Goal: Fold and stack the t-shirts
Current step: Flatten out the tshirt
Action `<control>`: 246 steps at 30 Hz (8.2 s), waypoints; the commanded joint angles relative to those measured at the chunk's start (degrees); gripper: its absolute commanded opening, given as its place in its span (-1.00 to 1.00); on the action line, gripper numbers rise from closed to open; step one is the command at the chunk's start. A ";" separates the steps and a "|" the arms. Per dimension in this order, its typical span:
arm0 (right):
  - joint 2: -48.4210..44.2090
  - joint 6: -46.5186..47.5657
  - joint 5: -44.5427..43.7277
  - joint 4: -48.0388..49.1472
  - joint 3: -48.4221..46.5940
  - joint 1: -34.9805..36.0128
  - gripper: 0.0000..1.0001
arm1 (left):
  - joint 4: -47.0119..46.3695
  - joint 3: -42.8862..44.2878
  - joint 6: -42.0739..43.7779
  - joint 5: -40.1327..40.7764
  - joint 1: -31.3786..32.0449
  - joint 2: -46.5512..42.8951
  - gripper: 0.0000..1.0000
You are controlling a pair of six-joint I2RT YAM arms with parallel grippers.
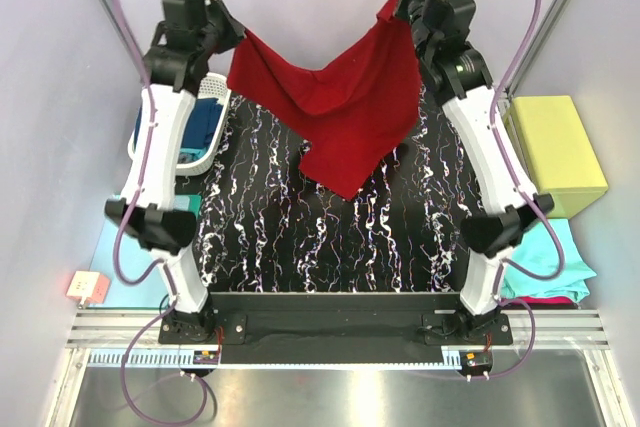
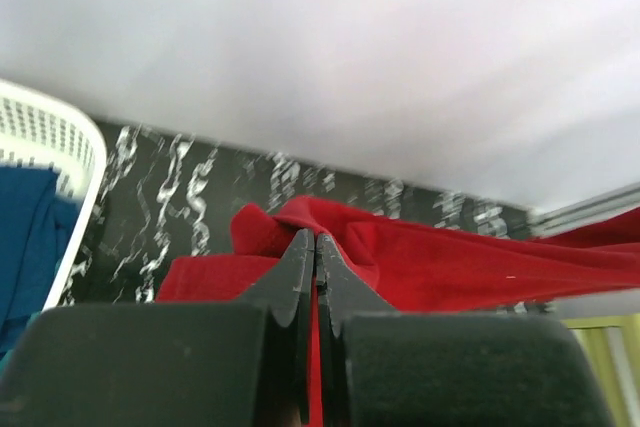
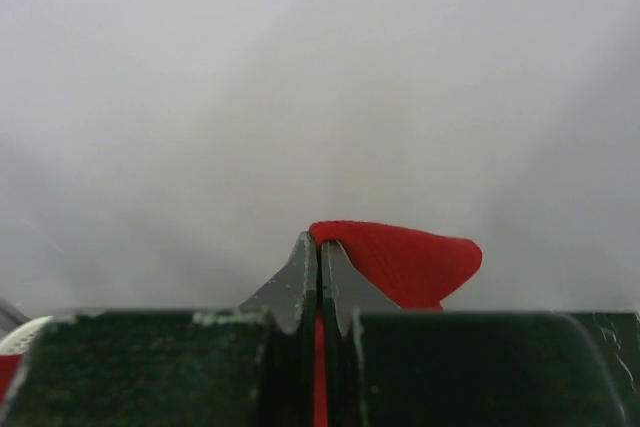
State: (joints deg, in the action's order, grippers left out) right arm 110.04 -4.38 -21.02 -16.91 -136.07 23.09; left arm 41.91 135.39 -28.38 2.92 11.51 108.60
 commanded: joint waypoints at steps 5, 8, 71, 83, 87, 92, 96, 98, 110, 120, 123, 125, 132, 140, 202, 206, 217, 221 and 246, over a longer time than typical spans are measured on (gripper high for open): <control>-15.55 16.59 -11.32 7.68 1.59 13.82 -1.00 | -3.51 1.98 4.47 4.80 7.56 -16.92 -1.00; -17.40 17.56 -14.48 6.46 2.83 15.58 -1.00 | -2.28 0.58 6.23 7.00 9.93 -19.20 -1.00; -34.89 25.11 -40.14 16.35 35.42 40.61 -1.00 | 4.40 -27.19 9.49 39.08 44.99 -43.29 -1.00; -30.24 65.81 -54.31 59.53 40.10 60.49 -1.00 | 13.90 -14.12 11.41 71.17 80.16 -34.86 -1.00; -31.46 64.59 -52.55 59.27 41.14 59.79 -1.00 | 6.74 -16.11 18.68 73.02 78.51 -35.11 -1.00; -33.83 44.39 -50.54 39.73 40.71 51.19 -1.00 | 7.30 -21.30 13.27 52.17 60.51 -38.72 -1.00; -35.42 23.12 -43.16 15.35 37.29 37.78 -1.00 | 9.24 -21.31 12.30 42.19 45.05 -35.75 -1.00; -34.28 18.04 -38.78 10.51 36.32 32.92 -1.00 | 8.46 -22.01 12.30 35.71 40.37 -34.34 -1.00; -3.35 8.59 -12.84 0.30 -6.08 5.65 -1.00 | 0.92 8.28 13.87 14.58 15.12 -5.07 -0.98; -2.20 12.72 -10.62 2.31 -11.15 10.82 -1.00 | -0.60 13.32 13.88 9.83 11.70 -6.64 -0.98; -2.99 17.55 -12.99 4.85 -10.53 14.77 -1.00 | -0.60 13.49 13.97 9.04 11.70 -8.05 -0.98; -3.60 18.89 -13.96 5.57 -8.61 15.14 -1.00 | -0.60 12.36 13.97 8.42 11.70 -8.40 -0.97; -5.62 17.23 -19.94 8.65 6.41 12.95 -1.00 | 0.54 -0.97 13.44 9.39 11.61 -7.52 -1.00; -14.58 4.74 -18.54 9.96 32.42 10.13 -1.00 | -7.27 -27.87 7.91 6.93 11.96 -16.21 -1.00; -23.74 -33.69 -5.98 -36.31 56.18 23.59 0.80 | 12.42 -67.46 -1.94 14.56 39.22 -41.73 0.51; -14.62 -26.04 2.44 -25.56 52.41 17.08 0.75 | 1.55 -68.77 -2.03 12.47 30.62 -39.25 0.48; 8.34 -14.61 3.96 -20.28 32.90 13.56 0.66 | -7.89 -71.58 -2.73 14.93 22.34 -30.81 0.42; 14.39 -13.63 6.68 -19.57 25.09 13.56 0.64 | -9.83 -73.95 -4.22 15.36 19.96 -31.08 0.38; 37.79 -14.78 20.14 -23.17 1.07 14.70 0.43 | -7.46 -72.46 -6.07 11.67 13.72 -24.31 0.20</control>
State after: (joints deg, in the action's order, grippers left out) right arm 146.98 -19.09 -2.76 -39.88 -132.86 37.01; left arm 35.05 63.26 -33.71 15.42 25.21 87.55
